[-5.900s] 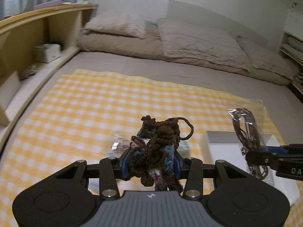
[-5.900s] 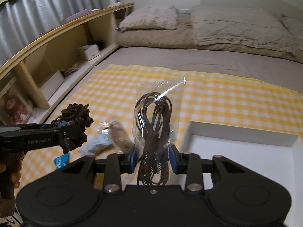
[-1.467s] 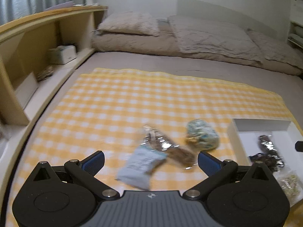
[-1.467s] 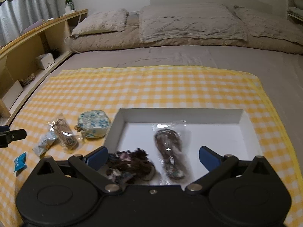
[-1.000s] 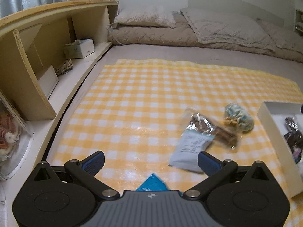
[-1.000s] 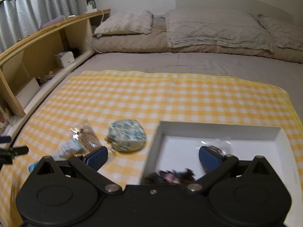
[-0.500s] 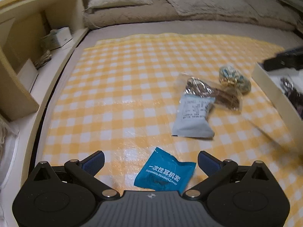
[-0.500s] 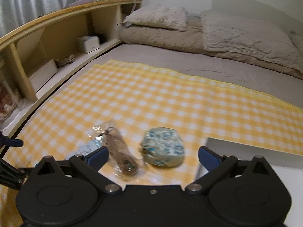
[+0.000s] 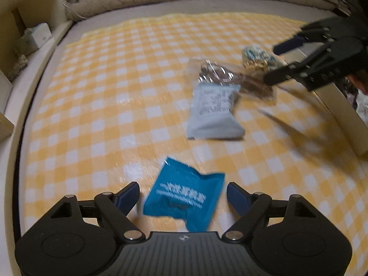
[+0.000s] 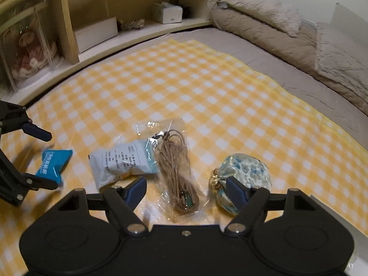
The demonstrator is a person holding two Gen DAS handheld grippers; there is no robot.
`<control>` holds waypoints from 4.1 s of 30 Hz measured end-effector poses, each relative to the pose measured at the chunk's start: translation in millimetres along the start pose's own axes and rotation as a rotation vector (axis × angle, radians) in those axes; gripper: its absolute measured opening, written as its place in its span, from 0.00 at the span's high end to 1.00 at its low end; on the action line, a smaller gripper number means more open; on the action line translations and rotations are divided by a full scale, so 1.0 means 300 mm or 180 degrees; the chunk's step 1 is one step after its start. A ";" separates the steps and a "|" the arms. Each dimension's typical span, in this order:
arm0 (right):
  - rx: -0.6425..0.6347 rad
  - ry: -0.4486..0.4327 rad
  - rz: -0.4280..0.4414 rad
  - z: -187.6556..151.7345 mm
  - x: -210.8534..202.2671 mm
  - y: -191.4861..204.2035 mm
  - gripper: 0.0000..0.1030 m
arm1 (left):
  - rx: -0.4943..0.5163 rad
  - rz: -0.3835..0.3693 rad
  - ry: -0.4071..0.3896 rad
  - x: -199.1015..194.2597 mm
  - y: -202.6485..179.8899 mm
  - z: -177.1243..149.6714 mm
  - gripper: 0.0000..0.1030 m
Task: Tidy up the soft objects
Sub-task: 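Grasp the blue headset-cover packet with the left gripper while the right gripper grasps the bagged tan cord, then carry the blue packet and tan cord bag into the white box and release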
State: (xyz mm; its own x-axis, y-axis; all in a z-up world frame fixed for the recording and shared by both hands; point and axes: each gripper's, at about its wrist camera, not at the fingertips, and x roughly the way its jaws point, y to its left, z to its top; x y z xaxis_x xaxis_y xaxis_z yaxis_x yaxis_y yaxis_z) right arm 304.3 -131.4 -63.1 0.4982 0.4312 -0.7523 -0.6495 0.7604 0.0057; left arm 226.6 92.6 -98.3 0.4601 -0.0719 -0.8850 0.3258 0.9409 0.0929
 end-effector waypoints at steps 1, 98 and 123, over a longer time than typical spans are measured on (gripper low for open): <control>-0.0046 -0.0001 0.0012 -0.002 0.010 0.002 0.25 | 0.0006 -0.0059 0.0036 0.002 -0.001 -0.006 0.20; 0.1434 -0.0177 -0.1207 -0.480 -0.611 -0.553 0.81 | -0.0980 -0.0803 -0.0866 0.025 -0.752 0.572 0.50; 0.1669 0.0152 -0.1171 -0.563 -0.468 -0.640 0.66 | -0.0826 -0.0578 -0.0711 0.105 -0.793 0.591 0.13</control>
State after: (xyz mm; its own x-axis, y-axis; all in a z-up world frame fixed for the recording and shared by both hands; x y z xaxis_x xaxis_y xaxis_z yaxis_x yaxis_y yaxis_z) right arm 262.0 -420.0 -69.9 0.6009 0.0838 -0.7949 -0.0676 0.9963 0.0539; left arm 310.0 -192.1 -67.5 0.5920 -0.2885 -0.7525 0.2118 0.9566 -0.2001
